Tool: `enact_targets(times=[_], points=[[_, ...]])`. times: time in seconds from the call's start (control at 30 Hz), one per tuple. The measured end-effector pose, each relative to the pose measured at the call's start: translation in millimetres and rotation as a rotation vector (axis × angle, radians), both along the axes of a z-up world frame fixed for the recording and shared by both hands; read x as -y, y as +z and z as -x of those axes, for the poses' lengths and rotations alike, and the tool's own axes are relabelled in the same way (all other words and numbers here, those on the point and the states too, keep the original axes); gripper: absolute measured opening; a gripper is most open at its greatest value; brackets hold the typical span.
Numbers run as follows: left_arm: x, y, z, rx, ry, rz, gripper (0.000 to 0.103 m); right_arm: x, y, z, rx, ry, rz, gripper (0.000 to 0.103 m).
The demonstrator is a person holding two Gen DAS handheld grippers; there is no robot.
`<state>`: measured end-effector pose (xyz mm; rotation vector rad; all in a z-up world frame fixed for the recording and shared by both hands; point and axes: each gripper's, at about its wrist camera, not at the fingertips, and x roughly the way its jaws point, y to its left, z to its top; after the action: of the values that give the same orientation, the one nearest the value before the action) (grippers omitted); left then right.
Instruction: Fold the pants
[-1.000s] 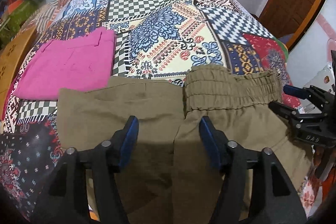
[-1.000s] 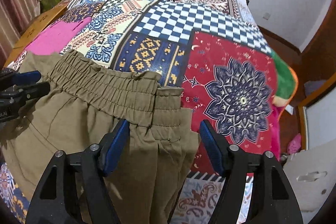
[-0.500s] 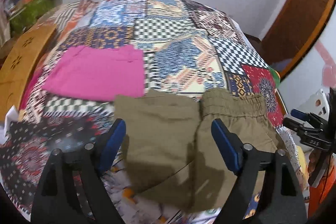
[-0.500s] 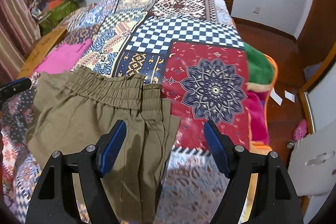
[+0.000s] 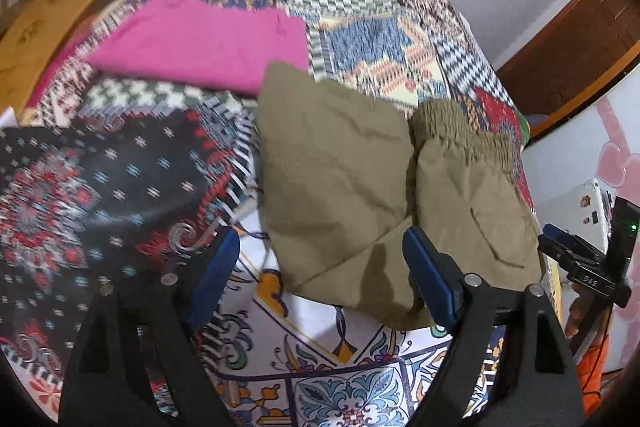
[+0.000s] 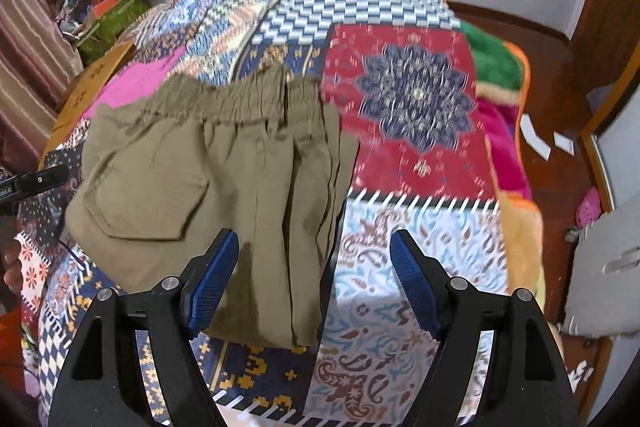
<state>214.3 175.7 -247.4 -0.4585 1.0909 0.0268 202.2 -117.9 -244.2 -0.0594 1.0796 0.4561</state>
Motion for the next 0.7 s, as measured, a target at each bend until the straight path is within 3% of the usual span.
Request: enact_targets(times=[0.1,0.23,0.47,0.7], points=[[6,-13,-9,-0.024,-0.026,0.013,0.084,-4,-10,-3,-0.028,0.000,-0.002,0.075],[7,-24,-19,-0.032,-0.054,0.059,0.084,-5,-18,-17,-0.066,-0.010,-0.039,0.084],[3,-38,-32,-0.032,-0.052,0.112,0.083,-17,-32,-37,-0.112,-0.005,-0.090,0.084],[3,-38,-44,-0.020,-0.033,0.116,0.068,-35,-37,-45,-0.081,0.015,-0.071,0.084]])
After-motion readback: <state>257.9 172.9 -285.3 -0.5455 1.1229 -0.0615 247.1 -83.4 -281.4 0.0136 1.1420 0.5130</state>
